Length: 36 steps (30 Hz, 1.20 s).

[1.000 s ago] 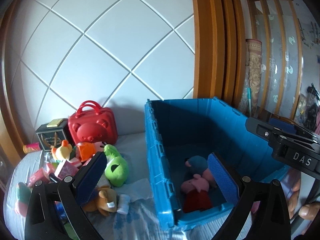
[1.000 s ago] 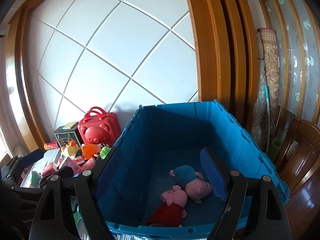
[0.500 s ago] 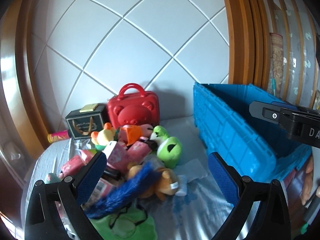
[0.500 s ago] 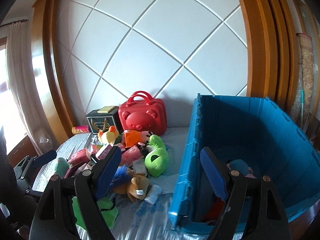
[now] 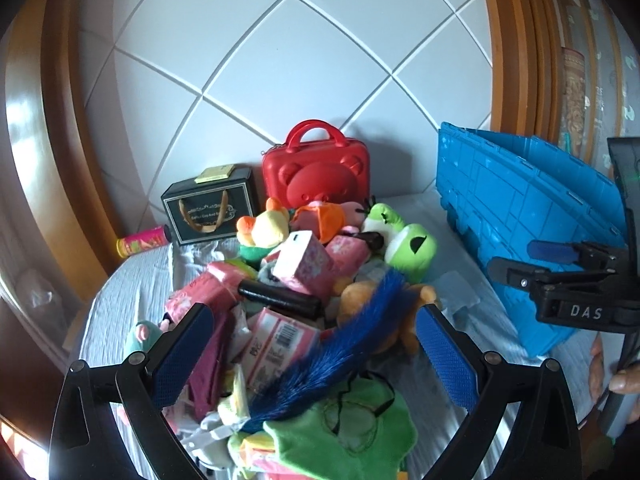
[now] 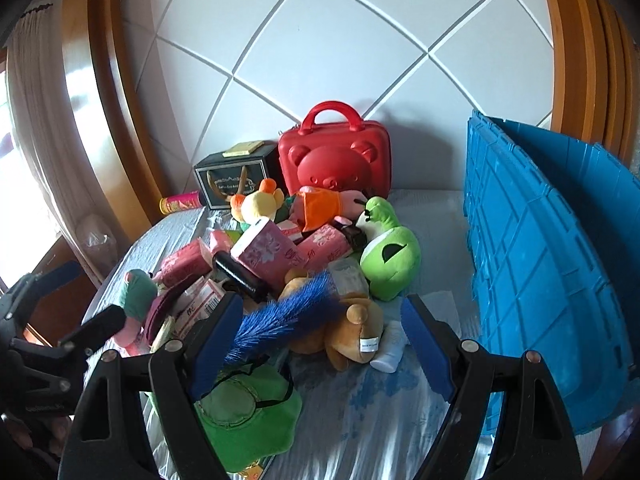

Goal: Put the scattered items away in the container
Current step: 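Withdraw both tools from the crate back toward the toy pile, then grasp the green frog plush with the left tool while the right tool grasps the brown teddy bear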

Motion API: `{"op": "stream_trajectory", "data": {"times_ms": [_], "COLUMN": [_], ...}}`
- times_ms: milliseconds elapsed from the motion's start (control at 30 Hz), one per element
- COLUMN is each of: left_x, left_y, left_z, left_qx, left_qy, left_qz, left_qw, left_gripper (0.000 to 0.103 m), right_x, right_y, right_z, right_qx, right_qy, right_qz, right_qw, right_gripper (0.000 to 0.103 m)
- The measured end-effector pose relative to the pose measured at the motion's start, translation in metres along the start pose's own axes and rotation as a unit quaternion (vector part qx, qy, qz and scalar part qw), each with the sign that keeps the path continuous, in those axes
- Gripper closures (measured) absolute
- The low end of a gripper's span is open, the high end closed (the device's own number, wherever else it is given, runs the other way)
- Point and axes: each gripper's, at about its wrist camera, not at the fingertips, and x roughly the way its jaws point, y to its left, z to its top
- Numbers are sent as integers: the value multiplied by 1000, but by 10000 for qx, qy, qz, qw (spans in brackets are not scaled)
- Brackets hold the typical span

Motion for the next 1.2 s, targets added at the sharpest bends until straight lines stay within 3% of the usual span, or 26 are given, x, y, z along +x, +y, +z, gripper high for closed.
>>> {"op": "stream_trajectory", "data": {"times_ms": [267, 733, 967, 1000, 1033, 1067, 1100, 1133, 1167, 1200], "left_x": [14, 14, 66, 75, 84, 93, 101, 107, 110, 114], "left_y": [5, 9, -14, -18, -22, -24, -27, -30, -33, -36], "left_z": [-35, -145, -173, -175, -178, -180, -183, -185, -187, -189], "left_qx": [-56, -729, -972, -985, -1006, -1041, -1061, -1044, -992, -939], "left_qy": [349, 948, 1399, 1460, 1539, 1664, 1806, 1912, 1969, 2026], "left_qz": [-25, 40, -164, -180, -205, -278, -415, -515, -522, -529], "left_qw": [9994, 9928, 9852, 9842, 9827, 9801, 9769, 9746, 9740, 9733], "left_gripper": [1, 1, 2, 5, 14, 37, 53, 86, 94, 94], "right_x": [51, 120, 147, 150, 153, 156, 159, 163, 166, 170], "right_y": [-16, -27, -30, -31, -33, -35, -38, -41, -44, -46], "right_z": [-16, -40, -57, -58, -60, -61, -62, -63, -65, -65], "right_qx": [54, -288, -424, -454, -482, -496, -487, -472, -457, -471], "right_qy": [558, 1192, 1457, 1463, 1466, 1470, 1482, 1497, 1512, 1523], "right_qz": [84, 358, 404, 385, 363, 339, 322, 308, 294, 270], "right_qw": [9984, 9918, 9876, 9874, 9874, 9873, 9872, 9871, 9870, 9869], "right_gripper": [22, 22, 22, 22, 22, 22, 22, 22, 22, 22]}}
